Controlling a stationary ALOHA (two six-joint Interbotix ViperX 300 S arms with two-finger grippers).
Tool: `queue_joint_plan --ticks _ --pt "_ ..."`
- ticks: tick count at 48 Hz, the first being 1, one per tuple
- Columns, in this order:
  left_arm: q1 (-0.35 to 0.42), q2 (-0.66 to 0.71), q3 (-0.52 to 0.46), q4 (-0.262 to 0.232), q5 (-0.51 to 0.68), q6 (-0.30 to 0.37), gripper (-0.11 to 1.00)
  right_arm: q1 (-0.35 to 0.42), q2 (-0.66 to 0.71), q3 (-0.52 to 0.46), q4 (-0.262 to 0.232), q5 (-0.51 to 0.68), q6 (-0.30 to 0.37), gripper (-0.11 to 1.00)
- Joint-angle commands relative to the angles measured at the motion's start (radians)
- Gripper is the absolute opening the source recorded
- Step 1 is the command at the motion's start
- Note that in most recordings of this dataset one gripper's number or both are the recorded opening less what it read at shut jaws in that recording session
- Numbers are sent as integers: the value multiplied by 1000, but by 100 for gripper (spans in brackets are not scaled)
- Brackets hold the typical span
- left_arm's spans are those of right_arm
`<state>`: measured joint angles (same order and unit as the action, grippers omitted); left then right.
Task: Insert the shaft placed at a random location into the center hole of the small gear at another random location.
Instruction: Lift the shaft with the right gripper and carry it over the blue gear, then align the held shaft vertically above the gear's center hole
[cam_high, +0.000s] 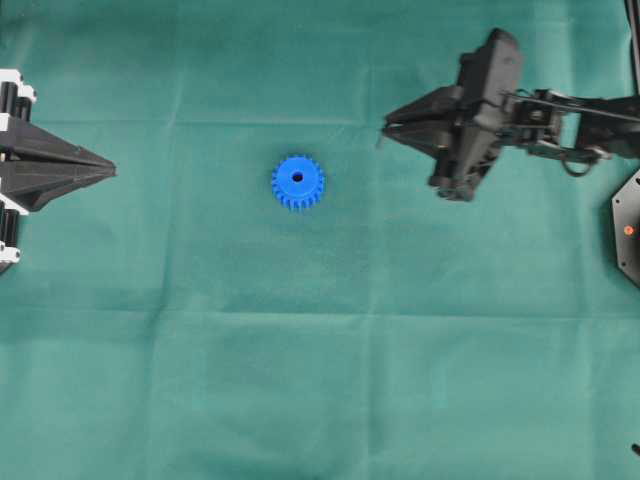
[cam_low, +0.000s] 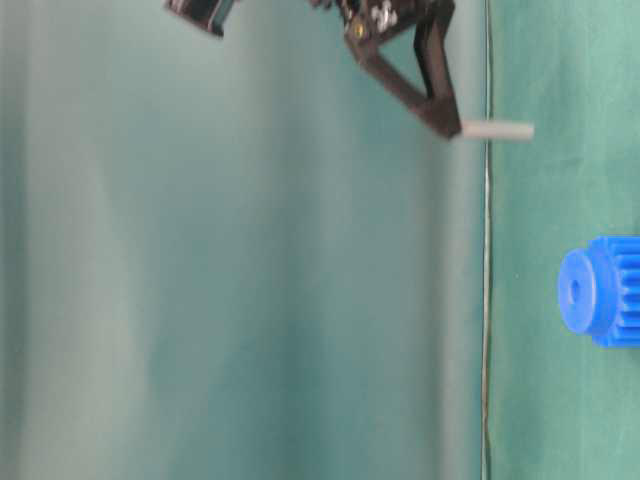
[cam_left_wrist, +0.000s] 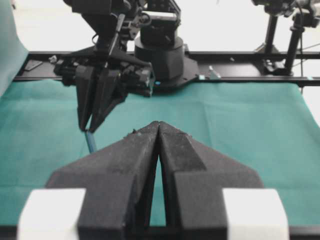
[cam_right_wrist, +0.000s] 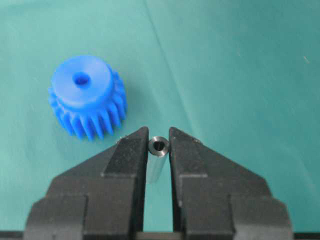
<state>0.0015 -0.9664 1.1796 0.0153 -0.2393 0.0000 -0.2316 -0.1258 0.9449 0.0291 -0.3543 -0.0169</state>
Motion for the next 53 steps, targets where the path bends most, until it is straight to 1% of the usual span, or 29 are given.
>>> queue_joint_plan --ticks 1,11,24,33,53 --pt "3 8 -26 2 -8 -5 0 18 25 -74 0 -2 -15 12" --pt "3 8 -26 2 -8 -5 0 57 98 -178 -12 18 -17 12" --pt "3 8 -25 2 -8 -3 0 78 156 -259 -23 31 -17 12" --pt "2 8 -25 2 -5 -2 0 84 179 -293 -26 35 -18 12" --pt "3 8 -25 2 3 0 0 84 196 -305 -28 41 -17 12"
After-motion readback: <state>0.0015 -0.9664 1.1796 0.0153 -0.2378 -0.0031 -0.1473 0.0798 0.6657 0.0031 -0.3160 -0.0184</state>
